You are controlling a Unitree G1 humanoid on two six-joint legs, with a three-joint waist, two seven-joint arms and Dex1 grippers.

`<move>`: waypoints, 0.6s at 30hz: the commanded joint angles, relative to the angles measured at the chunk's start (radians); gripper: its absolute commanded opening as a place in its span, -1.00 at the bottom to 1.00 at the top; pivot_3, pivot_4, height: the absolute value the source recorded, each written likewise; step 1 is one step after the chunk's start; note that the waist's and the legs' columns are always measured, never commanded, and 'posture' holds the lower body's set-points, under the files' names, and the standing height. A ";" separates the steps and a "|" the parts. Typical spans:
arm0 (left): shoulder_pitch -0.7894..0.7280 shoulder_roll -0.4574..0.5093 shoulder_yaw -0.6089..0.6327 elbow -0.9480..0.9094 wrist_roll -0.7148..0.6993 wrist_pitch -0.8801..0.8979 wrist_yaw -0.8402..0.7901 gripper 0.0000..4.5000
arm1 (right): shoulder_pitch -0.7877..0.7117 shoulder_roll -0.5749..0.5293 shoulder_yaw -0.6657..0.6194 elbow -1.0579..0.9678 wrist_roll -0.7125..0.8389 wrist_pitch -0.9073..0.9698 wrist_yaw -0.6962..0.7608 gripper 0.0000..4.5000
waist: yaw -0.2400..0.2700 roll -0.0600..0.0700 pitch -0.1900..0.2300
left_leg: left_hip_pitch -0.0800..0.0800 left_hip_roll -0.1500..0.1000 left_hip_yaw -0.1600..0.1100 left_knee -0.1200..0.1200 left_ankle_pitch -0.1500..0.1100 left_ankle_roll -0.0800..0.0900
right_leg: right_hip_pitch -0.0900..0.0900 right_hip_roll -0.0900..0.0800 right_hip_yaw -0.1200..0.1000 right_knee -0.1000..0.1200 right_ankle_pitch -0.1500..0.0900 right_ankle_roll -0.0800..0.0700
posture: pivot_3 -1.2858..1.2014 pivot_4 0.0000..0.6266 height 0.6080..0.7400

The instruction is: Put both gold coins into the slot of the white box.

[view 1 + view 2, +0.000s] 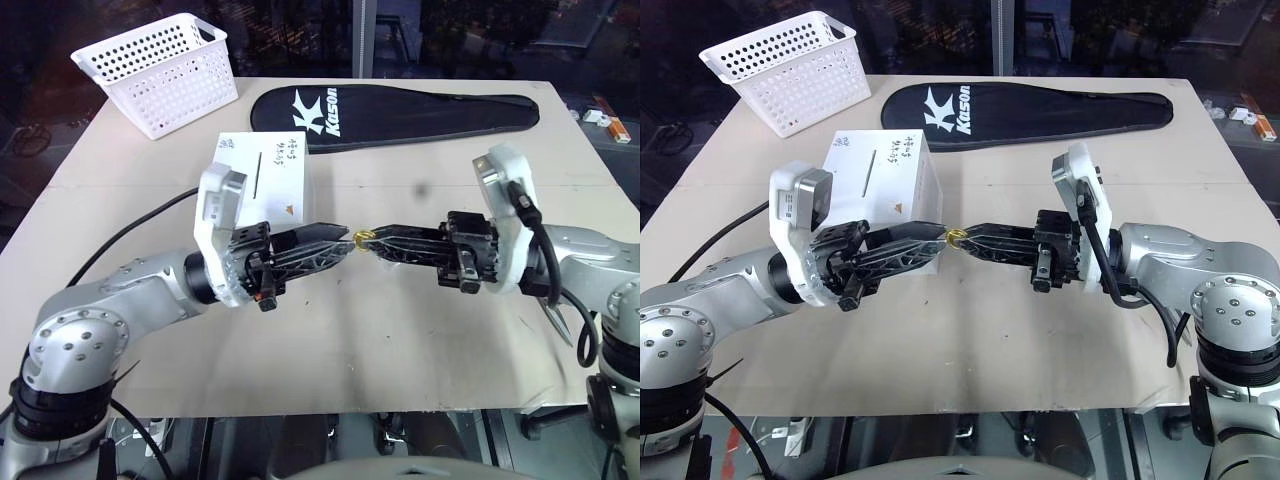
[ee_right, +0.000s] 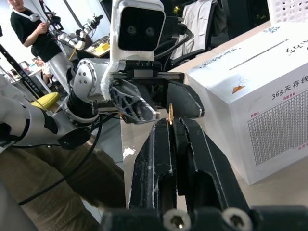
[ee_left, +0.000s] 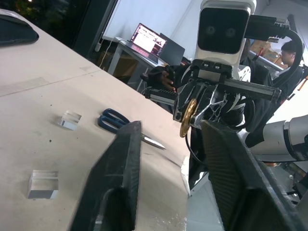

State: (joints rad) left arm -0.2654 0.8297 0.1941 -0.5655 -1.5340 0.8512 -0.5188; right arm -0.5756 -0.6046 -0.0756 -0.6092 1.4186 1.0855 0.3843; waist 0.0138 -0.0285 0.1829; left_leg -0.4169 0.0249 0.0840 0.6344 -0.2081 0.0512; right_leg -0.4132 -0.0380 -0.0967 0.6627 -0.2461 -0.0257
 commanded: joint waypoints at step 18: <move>0.017 0.017 0.033 -0.032 -0.036 0.005 -0.029 -0.33 | -0.015 -0.052 0.012 -0.013 0.080 -0.065 -0.009 -1.00 | 0.000 0.000 0.000 | 0.000 0.000 0.000 0.000 0.000 0.000 | 0.000 0.000 0.000 0.000 0.000 0.000 | 0.03 -0.52 0.98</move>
State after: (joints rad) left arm -0.2492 0.8395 0.2006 -0.5674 -1.5537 0.8624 -0.5298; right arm -0.5777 -0.6423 -0.0506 -0.6112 1.4875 1.0422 0.3839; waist 0.0140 -0.0284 0.1829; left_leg -0.4169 0.0250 0.0839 0.6344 -0.2081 0.0513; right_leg -0.4132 -0.0381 -0.0968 0.6627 -0.2461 -0.0257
